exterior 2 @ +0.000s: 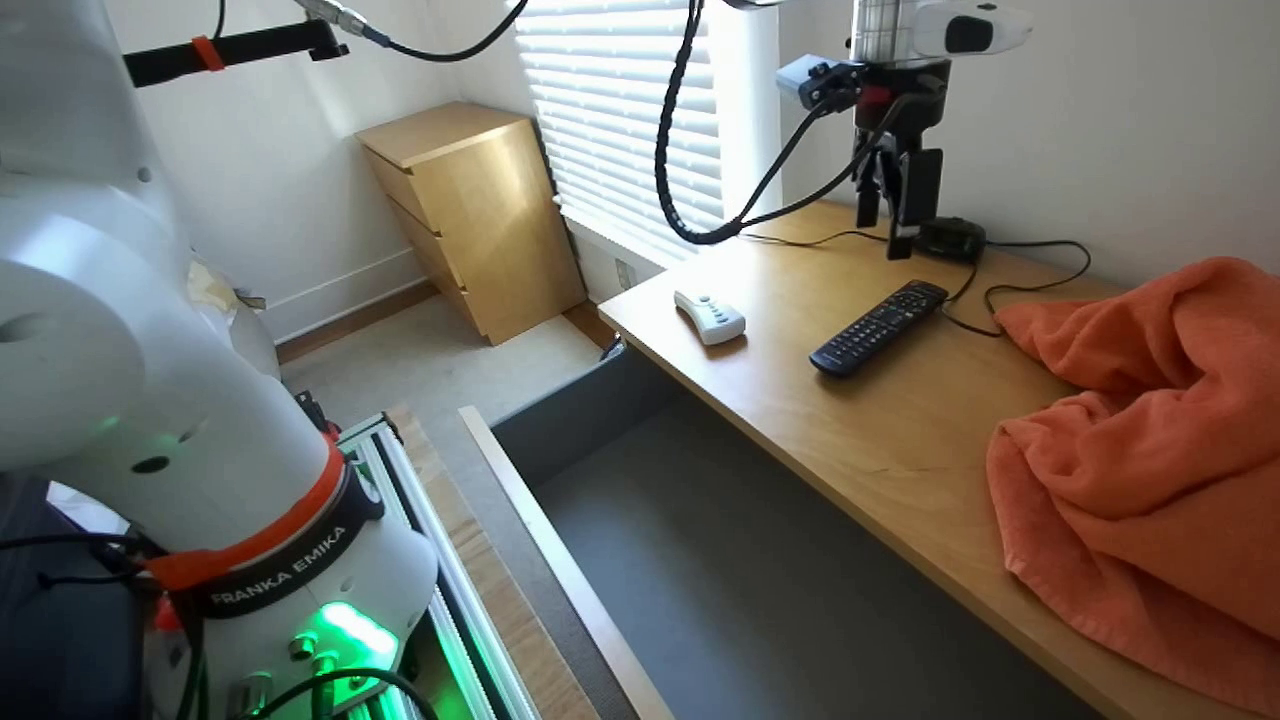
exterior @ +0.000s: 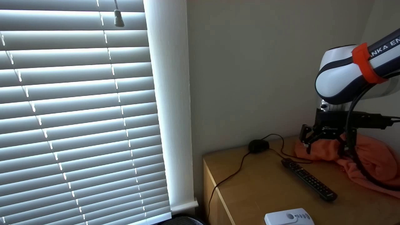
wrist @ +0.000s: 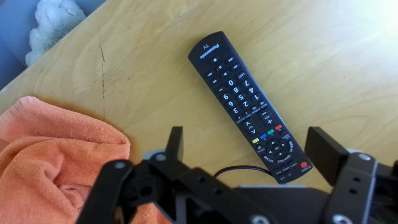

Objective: Turn the black remote making it face the wall

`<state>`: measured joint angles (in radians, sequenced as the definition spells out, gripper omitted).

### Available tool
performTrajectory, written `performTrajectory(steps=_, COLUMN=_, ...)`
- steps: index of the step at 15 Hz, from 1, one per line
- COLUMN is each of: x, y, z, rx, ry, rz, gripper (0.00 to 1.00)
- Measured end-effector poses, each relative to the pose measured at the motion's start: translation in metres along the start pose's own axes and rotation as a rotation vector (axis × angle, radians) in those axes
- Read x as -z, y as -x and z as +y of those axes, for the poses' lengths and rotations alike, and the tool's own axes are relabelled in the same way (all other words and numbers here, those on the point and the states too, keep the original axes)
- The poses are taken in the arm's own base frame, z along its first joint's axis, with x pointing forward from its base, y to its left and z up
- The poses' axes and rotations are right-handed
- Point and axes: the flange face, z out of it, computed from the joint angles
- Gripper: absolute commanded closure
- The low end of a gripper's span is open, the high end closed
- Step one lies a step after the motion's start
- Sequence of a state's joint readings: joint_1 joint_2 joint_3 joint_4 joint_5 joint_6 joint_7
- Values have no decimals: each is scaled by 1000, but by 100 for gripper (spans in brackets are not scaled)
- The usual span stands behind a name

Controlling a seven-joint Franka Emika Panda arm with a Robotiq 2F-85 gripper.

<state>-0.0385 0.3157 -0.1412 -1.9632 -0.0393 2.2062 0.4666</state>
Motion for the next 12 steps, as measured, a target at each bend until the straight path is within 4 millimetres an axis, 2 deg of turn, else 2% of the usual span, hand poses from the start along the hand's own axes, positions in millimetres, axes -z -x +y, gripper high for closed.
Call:
performTrajectory(steps=7, x=5, y=-1, z=3, rx=126, ry=-12, rz=21, gripper=0)
performTrajectory(steps=12, x=4, y=-2, z=5, rx=123, ry=-22, rz=24, gripper=0)
